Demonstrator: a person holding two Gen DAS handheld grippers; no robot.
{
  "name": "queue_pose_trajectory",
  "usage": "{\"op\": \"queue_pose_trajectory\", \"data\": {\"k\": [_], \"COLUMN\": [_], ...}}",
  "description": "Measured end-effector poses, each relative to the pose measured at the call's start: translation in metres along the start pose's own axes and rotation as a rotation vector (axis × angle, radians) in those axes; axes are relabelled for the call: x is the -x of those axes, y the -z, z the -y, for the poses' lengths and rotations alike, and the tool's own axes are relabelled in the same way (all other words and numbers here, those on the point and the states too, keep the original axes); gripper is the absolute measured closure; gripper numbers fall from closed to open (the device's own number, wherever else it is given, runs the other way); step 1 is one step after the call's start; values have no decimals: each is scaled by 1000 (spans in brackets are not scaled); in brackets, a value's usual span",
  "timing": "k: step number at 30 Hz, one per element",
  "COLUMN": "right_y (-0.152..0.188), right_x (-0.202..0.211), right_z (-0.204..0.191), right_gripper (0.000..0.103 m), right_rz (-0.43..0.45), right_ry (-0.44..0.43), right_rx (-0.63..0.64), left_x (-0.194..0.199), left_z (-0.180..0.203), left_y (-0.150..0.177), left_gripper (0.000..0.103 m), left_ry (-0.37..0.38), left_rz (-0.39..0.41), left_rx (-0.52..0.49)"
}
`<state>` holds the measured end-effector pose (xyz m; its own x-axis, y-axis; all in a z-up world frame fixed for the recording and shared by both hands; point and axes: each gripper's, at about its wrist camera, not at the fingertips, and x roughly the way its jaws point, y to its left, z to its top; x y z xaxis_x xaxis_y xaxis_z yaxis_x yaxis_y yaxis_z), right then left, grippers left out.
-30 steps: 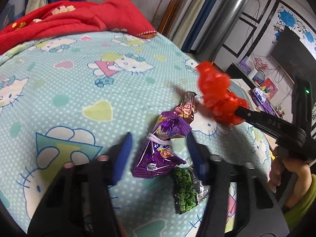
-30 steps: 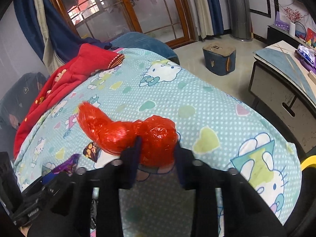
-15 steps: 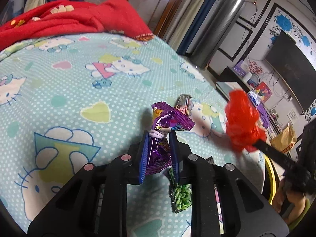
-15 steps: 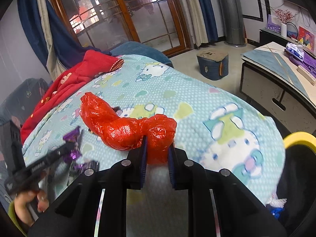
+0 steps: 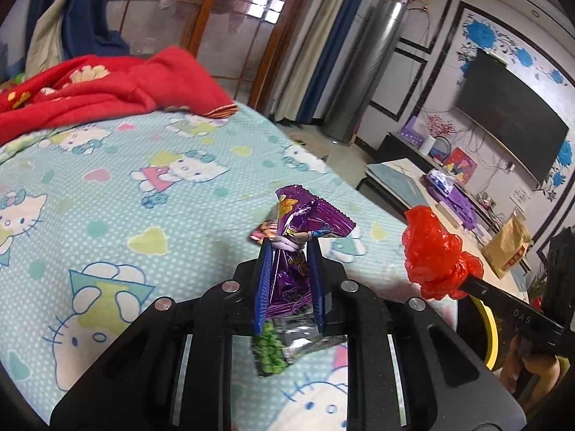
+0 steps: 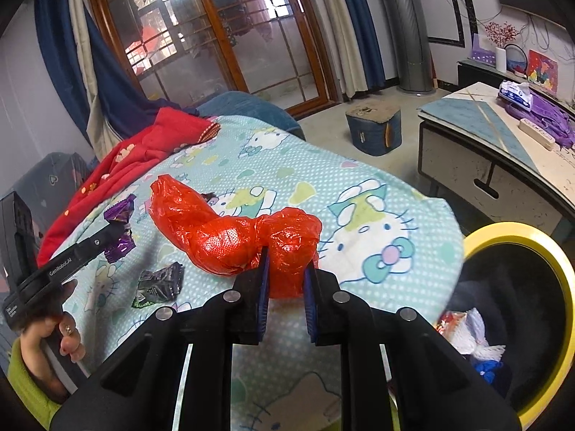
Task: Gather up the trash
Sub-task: 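Carry the purple wrapper in left tool over the bin while right tool carries the red bag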
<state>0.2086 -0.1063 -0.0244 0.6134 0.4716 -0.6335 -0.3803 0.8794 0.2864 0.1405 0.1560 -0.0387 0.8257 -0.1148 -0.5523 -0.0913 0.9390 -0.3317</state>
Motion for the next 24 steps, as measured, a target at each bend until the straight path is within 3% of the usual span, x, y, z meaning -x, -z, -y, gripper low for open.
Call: {"op": "queue_pose_trajectory", "data": {"k": [24], "right_y": [8], "right_x": [91], "right_z": [72], "right_gripper": [87], "right_rz": [117], "right_ry": [120], "right_rx": [-41], "left_x": [14], "left_z": [100], "left_y": [15], "left_gripper": [89], "left_ry": [153], "left_rz": [20], "left_rx": [-196]}}
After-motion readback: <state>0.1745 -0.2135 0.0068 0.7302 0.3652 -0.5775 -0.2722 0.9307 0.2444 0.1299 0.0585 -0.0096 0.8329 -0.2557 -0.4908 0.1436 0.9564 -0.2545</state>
